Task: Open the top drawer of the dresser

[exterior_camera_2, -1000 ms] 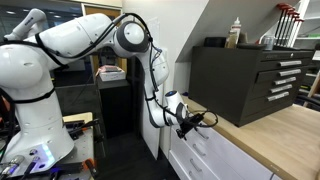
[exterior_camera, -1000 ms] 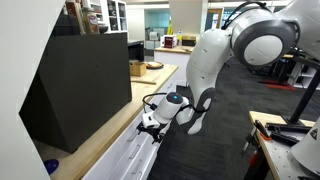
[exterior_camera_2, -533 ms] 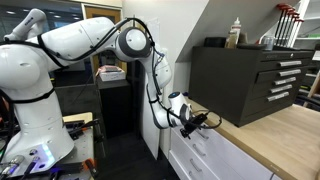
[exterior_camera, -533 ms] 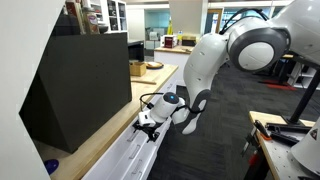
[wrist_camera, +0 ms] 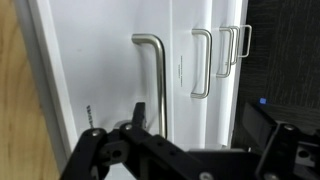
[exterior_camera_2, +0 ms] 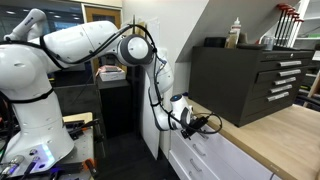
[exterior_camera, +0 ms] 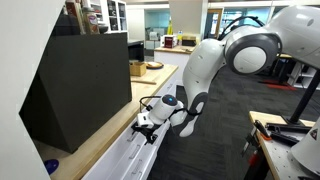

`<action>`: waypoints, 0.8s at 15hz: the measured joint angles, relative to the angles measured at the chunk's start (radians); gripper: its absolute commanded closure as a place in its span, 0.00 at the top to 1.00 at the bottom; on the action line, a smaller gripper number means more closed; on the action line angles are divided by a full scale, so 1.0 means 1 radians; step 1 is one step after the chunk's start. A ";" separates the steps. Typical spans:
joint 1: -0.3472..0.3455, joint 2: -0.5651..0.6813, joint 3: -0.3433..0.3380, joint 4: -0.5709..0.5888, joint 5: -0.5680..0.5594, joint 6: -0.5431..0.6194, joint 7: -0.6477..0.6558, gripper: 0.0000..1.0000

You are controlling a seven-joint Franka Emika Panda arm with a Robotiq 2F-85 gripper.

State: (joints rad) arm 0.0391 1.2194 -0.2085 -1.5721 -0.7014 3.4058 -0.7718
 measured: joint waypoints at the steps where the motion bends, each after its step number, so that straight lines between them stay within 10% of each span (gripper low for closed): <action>1: -0.008 0.009 0.009 0.011 -0.004 -0.005 0.000 1.00; 4: -0.031 0.033 0.032 0.043 -0.021 -0.020 0.000 1.00; 5: -0.036 0.039 0.038 0.053 -0.026 -0.025 0.000 0.78; 12: -0.053 0.055 0.050 0.098 -0.035 -0.032 0.000 0.34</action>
State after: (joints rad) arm -0.0136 1.2745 -0.1585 -1.4740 -0.7362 3.3741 -0.7718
